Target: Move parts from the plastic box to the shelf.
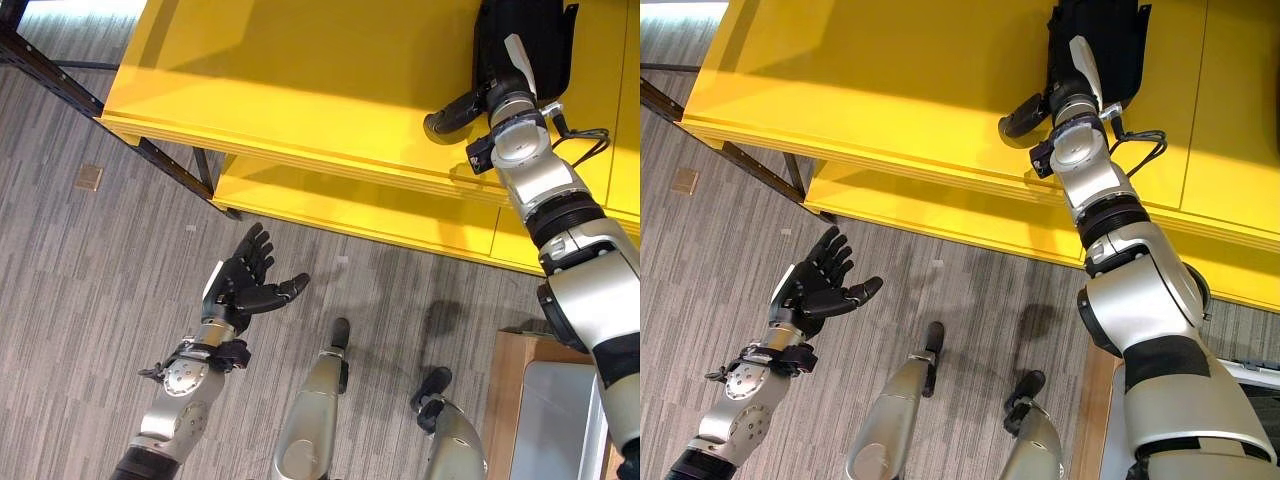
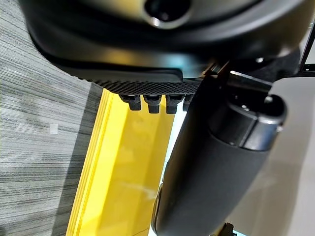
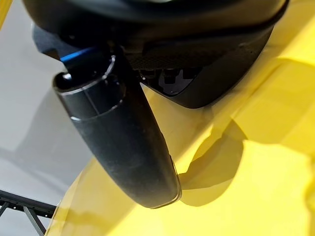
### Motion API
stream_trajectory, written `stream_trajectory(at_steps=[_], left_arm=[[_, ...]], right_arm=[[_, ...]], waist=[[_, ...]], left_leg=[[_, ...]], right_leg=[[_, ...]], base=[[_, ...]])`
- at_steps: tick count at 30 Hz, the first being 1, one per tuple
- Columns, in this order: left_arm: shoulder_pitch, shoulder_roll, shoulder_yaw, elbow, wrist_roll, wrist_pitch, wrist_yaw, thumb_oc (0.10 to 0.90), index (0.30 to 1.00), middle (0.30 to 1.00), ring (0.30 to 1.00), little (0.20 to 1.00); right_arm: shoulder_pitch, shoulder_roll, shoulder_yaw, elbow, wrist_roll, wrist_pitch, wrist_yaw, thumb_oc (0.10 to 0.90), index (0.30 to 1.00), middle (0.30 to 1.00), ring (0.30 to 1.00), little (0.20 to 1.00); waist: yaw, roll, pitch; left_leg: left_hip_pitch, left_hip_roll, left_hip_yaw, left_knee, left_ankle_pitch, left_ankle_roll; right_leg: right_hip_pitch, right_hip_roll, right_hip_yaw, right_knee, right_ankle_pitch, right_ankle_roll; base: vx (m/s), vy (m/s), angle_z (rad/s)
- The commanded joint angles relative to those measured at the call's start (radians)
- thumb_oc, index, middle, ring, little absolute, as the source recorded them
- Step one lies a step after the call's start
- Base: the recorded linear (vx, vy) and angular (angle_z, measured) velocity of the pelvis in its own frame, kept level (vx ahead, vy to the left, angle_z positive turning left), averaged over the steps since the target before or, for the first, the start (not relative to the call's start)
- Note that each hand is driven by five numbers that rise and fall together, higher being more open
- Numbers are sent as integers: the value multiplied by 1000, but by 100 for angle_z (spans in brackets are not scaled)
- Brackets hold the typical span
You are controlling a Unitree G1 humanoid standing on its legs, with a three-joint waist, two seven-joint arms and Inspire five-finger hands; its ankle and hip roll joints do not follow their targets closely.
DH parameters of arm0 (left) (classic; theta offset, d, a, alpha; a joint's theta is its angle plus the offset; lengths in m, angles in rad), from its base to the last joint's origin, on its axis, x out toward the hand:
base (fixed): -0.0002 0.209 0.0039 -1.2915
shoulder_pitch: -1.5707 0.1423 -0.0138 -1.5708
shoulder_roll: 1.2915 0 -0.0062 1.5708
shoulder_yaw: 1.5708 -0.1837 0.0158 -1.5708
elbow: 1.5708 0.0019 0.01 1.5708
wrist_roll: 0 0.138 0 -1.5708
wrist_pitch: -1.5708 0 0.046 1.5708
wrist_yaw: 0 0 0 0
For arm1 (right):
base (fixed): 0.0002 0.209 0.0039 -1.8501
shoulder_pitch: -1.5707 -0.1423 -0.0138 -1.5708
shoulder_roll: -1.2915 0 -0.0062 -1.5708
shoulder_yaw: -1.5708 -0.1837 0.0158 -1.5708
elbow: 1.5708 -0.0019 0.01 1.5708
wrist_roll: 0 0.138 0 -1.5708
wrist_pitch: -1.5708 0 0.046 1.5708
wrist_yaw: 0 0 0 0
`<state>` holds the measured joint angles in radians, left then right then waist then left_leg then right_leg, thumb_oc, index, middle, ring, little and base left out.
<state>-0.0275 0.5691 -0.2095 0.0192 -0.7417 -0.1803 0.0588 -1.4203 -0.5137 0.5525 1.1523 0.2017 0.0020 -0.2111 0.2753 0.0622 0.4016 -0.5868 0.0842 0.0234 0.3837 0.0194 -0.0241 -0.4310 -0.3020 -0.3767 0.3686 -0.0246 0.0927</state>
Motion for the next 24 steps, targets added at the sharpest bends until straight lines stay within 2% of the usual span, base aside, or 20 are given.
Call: stream_trajectory(at_steps=[1,24], left_arm=[[-25,39,-17,-95,-5,-113,2,900,1000,1000,1000,1000],[-24,36,-14,-98,0,-116,12,900,1000,1000,1000,1000]], right_arm=[[-48,-5,-21,-58,50,-82,-30,900,1000,1000,1000,1000],[-26,51,-53,-33,101,-89,-22,900,1000,1000,1000,1000]], waist=[[18,-18,-50],[19,-11,-40]], left_leg=[[-34,1,-50,44,-103,-35],[-42,1,-51,61,-113,-32]], right_leg=[[97,32,45,27,-132,12],[85,36,52,39,-136,10]], base=[[0,0,0],[0,0,0]])
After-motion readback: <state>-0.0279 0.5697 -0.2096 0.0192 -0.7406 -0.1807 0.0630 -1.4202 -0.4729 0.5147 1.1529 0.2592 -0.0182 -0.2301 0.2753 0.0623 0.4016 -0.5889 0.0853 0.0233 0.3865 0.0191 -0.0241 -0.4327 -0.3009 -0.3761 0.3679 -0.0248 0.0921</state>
